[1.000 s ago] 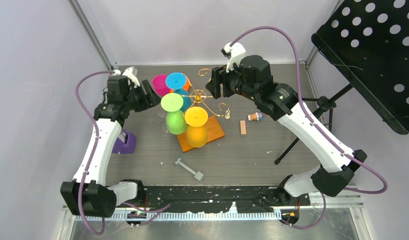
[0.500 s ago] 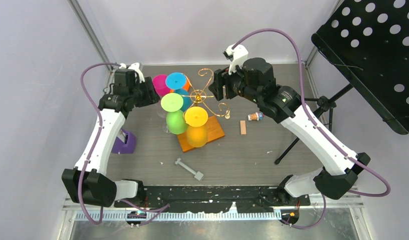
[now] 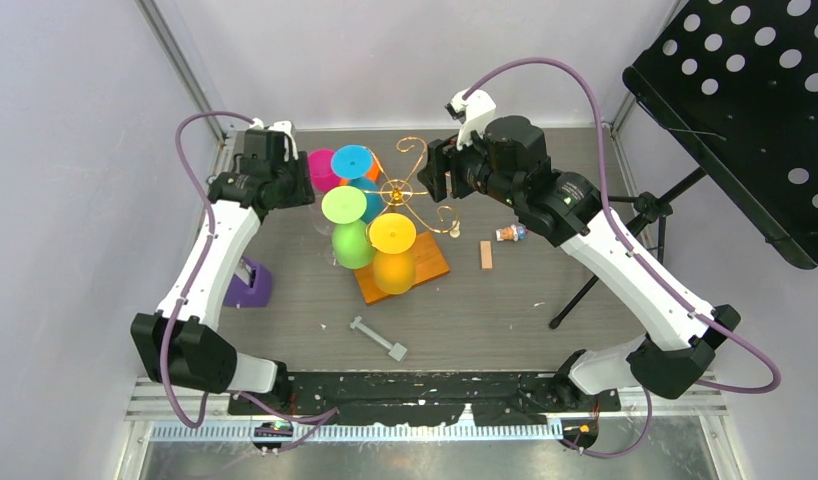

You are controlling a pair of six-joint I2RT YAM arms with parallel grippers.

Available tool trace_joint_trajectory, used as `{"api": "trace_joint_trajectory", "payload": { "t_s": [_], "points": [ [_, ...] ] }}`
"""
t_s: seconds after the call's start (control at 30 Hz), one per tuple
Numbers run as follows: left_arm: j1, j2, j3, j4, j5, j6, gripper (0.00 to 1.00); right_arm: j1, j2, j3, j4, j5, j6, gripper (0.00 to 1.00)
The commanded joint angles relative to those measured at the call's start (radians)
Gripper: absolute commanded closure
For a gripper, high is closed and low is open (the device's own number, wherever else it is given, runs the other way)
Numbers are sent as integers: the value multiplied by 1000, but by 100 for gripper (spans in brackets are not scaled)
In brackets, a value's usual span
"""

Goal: Place the wine glass upside down on the wine glass rack
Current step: Pick up the wine glass at the center of the board.

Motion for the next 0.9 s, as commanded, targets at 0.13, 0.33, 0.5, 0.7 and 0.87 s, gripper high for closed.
{"api": "trace_joint_trajectory", "payload": {
  "t_s": [0.13,0.33,0.5,0.7,0.87],
  "points": [
    [-48,51,77,-27,-69,52,59,0,-28,8,32,25,-27,31],
    [-74,70,75,-33,-90,63,63,0,-27,4,28,28,-31,31],
    [-93,81,73,-47,-122,84,68,0,-25,3,26,27,-33,31],
    [-111,79,67,-65,-163,105,75,-1,-25,1,25,25,-30,31],
    [-114,80,62,-73,-183,121,79,0,-25,-3,27,22,-29,31]
  ]
}}
